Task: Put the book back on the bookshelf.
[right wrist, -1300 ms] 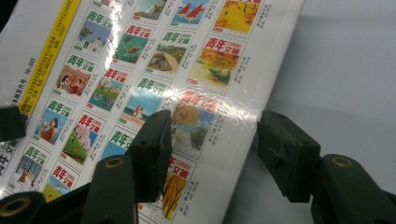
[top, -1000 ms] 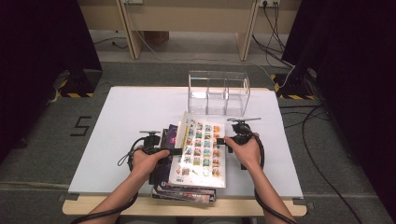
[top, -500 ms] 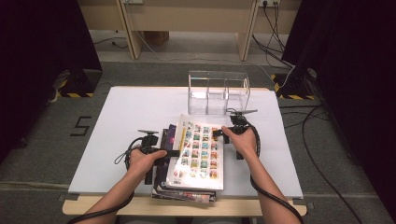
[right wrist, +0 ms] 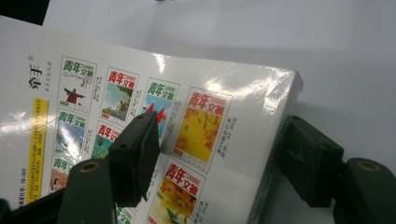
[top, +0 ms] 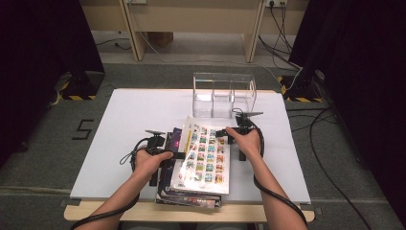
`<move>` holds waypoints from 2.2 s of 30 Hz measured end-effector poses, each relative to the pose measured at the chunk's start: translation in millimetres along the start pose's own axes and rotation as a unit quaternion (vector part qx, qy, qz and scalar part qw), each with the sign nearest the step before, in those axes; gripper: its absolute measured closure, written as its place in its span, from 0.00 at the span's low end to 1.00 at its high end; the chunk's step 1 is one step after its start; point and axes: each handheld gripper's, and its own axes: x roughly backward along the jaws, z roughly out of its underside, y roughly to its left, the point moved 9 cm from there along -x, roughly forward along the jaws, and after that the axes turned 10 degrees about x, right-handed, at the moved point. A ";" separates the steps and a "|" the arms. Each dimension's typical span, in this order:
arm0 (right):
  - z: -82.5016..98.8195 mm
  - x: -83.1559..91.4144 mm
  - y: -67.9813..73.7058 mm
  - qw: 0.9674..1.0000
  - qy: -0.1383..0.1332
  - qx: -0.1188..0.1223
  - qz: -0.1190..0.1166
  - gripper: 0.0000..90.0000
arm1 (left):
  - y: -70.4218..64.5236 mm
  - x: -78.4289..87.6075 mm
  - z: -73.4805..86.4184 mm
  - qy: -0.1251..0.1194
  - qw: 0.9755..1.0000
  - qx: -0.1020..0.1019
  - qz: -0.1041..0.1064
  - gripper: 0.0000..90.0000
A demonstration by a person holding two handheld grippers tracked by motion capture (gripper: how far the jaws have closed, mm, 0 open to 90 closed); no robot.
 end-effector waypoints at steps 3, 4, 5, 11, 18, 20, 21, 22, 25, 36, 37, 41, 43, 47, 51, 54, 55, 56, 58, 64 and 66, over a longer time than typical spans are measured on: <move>-2.7 5.3 0.9 1.000 -0.004 0.009 0.014 0.49 | -0.1 -0.3 -0.9 0.004 1.000 -0.004 -0.007 0.83; -4.0 7.6 1.4 1.000 -0.007 0.017 0.019 0.52 | 0.2 -0.4 -1.0 0.005 1.000 -0.005 -0.009 0.82; -4.0 7.6 1.4 1.000 -0.007 0.017 0.019 0.52 | 0.2 -0.4 -1.0 0.005 1.000 -0.005 -0.009 0.82; -11.5 22.5 14.7 0.997 -0.026 0.051 0.042 0.65 | 4.8 -1.9 -1.4 0.008 1.000 0.000 -0.014 0.81; -19.6 33.3 35.7 0.997 -0.042 0.059 0.038 0.72 | 7.7 -2.1 -1.7 0.009 1.000 0.007 -0.012 0.81; -18.3 32.7 36.0 0.998 -0.037 0.050 0.031 0.72 | 7.7 -2.1 -1.8 0.010 1.000 0.006 -0.013 0.81; -15.9 29.9 35.5 0.998 -0.033 0.043 0.020 0.72 | 7.7 -2.1 -1.8 0.010 1.000 0.006 -0.013 0.81; -15.3 29.3 34.7 0.999 -0.034 0.039 0.013 0.72 | 7.5 -2.1 -1.8 0.010 1.000 0.006 -0.013 0.81; -14.0 28.2 32.7 0.999 -0.031 0.039 0.013 0.71 | 7.2 -2.2 -2.0 0.011 1.000 0.004 -0.014 0.81; -11.1 24.6 41.4 0.999 -0.013 0.042 -0.019 0.77 | 8.7 1.7 -1.9 0.000 1.000 -0.007 -0.026 0.71; -11.1 24.6 41.4 0.999 -0.013 0.042 -0.019 0.77 | 8.7 1.7 -1.9 0.000 1.000 -0.007 -0.026 0.69; -15.2 36.3 48.0 0.998 -0.031 0.037 -0.037 0.79 | 13.1 15.2 -6.2 -0.039 0.999 -0.021 -0.033 0.62; -16.6 40.9 49.9 0.998 -0.036 0.037 -0.037 0.80 | 16.6 23.8 -7.7 -0.053 0.997 -0.032 -0.045 0.60; -20.2 50.3 56.5 0.997 -0.045 0.044 -0.038 0.81 | 24.2 37.3 -7.7 -0.069 0.994 -0.054 -0.069 0.55; -22.7 57.9 60.1 0.997 -0.055 0.050 -0.032 0.81 | 33.6 48.2 -4.9 -0.084 0.990 -0.071 -0.089 0.51; -24.3 62.9 61.8 0.996 -0.060 0.052 -0.027 0.81 | 37.2 52.0 -2.9 -0.089 0.989 -0.075 -0.094 0.51; -27.0 68.7 63.3 0.996 -0.068 0.059 -0.021 0.81 | 40.7 55.2 -1.1 -0.095 0.987 -0.079 -0.099 0.51; -27.0 68.7 63.3 0.996 -0.068 0.059 -0.021 0.81 | 40.7 55.2 -1.1 -0.095 0.987 -0.079 -0.099 0.51; -29.9 76.2 65.1 0.995 -0.074 0.068 -0.011 0.81 | 44.8 58.8 0.5 -0.101 0.985 -0.086 -0.107 0.51; -33.5 87.1 67.8 0.993 -0.091 0.076 0.000 0.82 | 52.9 66.2 3.9 -0.121 0.981 -0.095 -0.115 0.49; -33.9 88.2 67.7 0.993 -0.093 0.078 0.002 0.82 | 56.0 68.1 4.9 -0.128 0.980 -0.096 -0.120 0.49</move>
